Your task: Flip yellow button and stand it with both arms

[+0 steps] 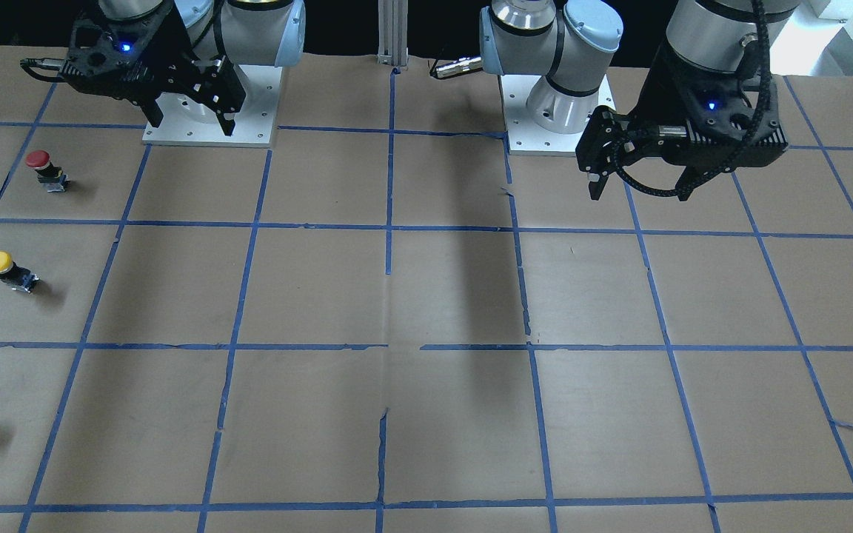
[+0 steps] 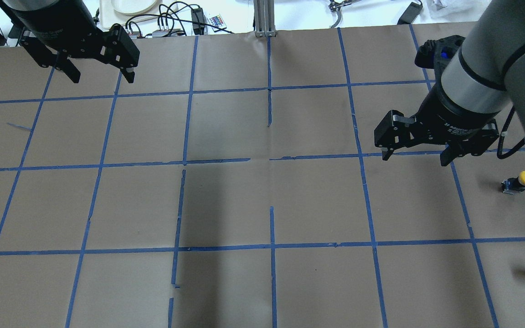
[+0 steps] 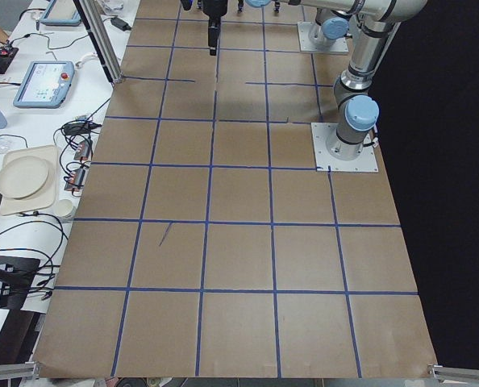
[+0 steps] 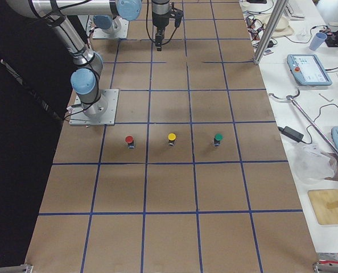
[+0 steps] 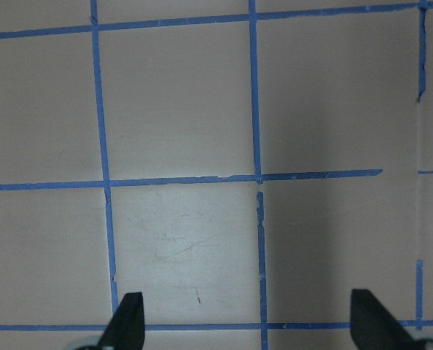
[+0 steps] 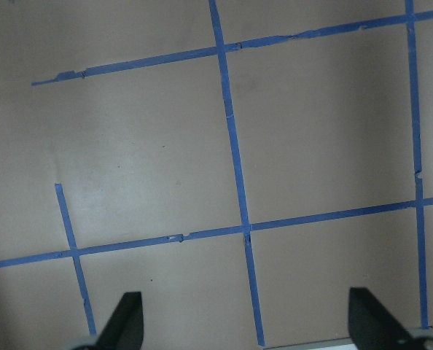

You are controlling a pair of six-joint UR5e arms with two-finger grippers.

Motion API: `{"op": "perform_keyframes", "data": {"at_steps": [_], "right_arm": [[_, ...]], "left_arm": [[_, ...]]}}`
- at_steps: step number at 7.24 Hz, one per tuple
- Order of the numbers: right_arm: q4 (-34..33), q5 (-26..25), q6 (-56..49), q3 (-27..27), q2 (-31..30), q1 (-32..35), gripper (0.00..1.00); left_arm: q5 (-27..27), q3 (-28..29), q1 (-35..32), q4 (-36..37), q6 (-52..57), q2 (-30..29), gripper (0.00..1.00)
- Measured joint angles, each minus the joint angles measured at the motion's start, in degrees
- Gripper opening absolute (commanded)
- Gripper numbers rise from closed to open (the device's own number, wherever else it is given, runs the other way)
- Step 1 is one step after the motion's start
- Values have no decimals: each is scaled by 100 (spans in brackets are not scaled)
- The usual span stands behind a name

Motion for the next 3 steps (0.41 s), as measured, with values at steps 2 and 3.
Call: {"op": "perform_keyframes", "data": {"at_steps": [2, 3], "right_arm": [[9, -12, -28, 17, -5, -1, 100], [19, -13, -35, 20, -4, -8, 100]], "left_arm": [[0, 1, 3, 0, -3, -4, 100], [2, 6, 3, 0, -3, -6, 100]]}}
